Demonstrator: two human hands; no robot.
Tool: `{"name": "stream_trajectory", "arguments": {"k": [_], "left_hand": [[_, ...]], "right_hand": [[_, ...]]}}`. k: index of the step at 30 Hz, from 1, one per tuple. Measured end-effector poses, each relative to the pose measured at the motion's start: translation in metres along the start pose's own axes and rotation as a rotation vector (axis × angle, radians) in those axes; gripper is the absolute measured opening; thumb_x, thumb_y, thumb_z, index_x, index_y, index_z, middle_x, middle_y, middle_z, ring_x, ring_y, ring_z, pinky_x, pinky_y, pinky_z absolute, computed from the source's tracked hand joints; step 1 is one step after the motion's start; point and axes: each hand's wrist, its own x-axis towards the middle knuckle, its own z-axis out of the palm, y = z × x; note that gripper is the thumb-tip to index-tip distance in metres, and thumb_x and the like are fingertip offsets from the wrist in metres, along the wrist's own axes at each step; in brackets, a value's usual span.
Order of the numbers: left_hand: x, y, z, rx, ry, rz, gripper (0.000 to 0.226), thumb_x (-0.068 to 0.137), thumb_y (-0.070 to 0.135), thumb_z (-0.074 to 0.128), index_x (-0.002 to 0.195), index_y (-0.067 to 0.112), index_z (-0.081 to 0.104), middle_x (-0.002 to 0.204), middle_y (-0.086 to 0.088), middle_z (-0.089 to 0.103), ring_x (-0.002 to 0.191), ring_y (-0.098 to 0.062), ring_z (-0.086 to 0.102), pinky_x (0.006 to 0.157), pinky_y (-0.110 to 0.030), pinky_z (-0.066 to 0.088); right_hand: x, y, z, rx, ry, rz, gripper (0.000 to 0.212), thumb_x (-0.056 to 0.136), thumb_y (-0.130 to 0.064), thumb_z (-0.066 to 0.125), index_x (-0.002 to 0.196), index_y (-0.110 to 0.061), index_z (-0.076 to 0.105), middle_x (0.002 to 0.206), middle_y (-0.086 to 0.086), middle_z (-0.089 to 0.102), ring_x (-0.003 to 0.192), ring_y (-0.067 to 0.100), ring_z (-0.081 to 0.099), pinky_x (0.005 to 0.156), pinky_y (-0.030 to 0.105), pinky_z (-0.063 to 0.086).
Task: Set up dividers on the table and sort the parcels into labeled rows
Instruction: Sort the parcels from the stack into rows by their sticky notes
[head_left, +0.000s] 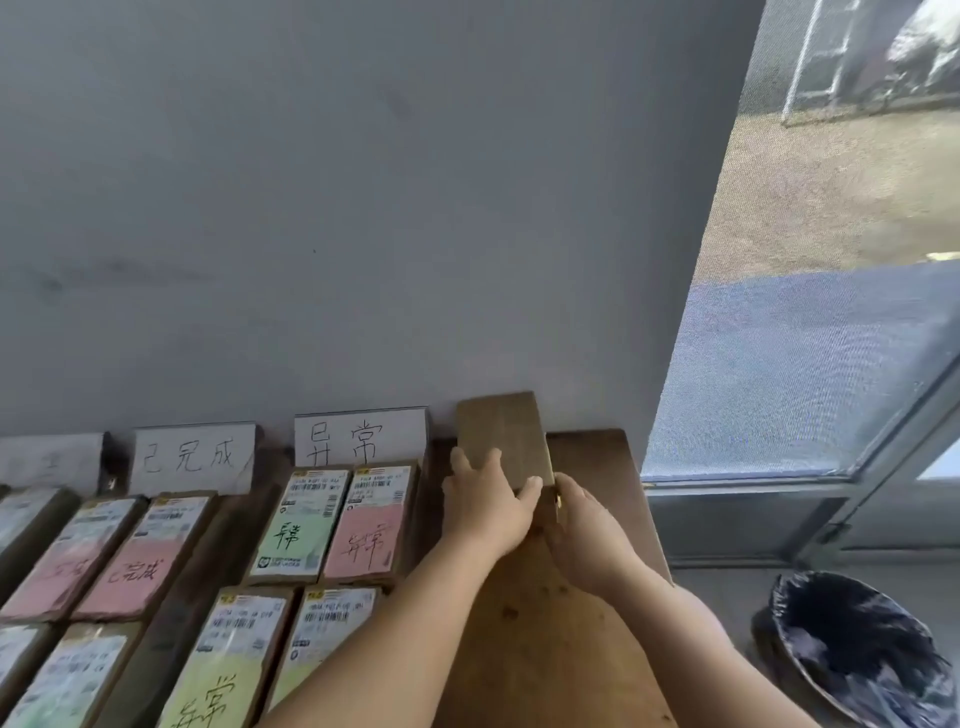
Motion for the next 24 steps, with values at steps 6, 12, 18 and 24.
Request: {"name": "stream_trajectory", "arguments": {"k": [6, 12, 18, 24], "left_hand": [[-0.019, 0.006, 0.007, -0.243, 0.02, -0.063, 0.078, 0.079, 0.068, 0.055, 0.142, 0.029, 0.035, 0.147, -0.008, 0.025, 0.126, -0.033, 0.041, 0.102, -0.042, 0.042], [-0.067, 0.017, 0.016, -0.695, -0.059, -0.098, 0.075, 0.081, 0.066, 0.057, 0.144, 0.032, 0.035, 0.143, -0.003, 0.036, 0.117, -0.019, 0.049, 0.094, -0.031, 0.044], [-0.105, 0.003, 0.025, -0.896, -0.125, -0.221, 0.083, 0.071, 0.073, 0.061, 0.139, 0.035, 0.035, 0.14, 0.0, 0.044, 0.117, -0.019, 0.049, 0.088, -0.032, 0.043], [-0.114, -0.01, 0.023, -0.962, -0.16, -0.361, 0.084, 0.071, 0.061, 0.069, 0.14, 0.035, 0.03, 0.132, 0.002, 0.049, 0.106, -0.017, 0.047, 0.086, -0.038, 0.041]], "right_hand": [[-0.028, 0.01, 0.002, 0.184, 0.221, -0.118, 0.067, 0.08, 0.006, 0.045, 0.143, -0.018, 0.039, 0.145, -0.005, 0.039, 0.132, 0.012, 0.038, 0.106, 0.021, 0.03], [-0.066, 0.008, -0.011, 0.191, 0.423, -0.239, 0.07, 0.07, 0.015, 0.045, 0.132, -0.015, 0.053, 0.134, -0.005, 0.046, 0.128, 0.019, 0.042, 0.107, 0.036, 0.035], [-0.106, 0.003, 0.001, 0.153, 0.44, -0.258, 0.062, 0.07, 0.012, 0.048, 0.121, -0.02, 0.062, 0.123, -0.009, 0.052, 0.12, 0.019, 0.046, 0.102, 0.032, 0.038], [-0.113, 0.005, 0.01, 0.16, 0.408, -0.184, 0.041, 0.081, 0.003, 0.05, 0.11, -0.02, 0.069, 0.117, -0.006, 0.056, 0.112, 0.018, 0.048, 0.093, 0.021, 0.034]]}}
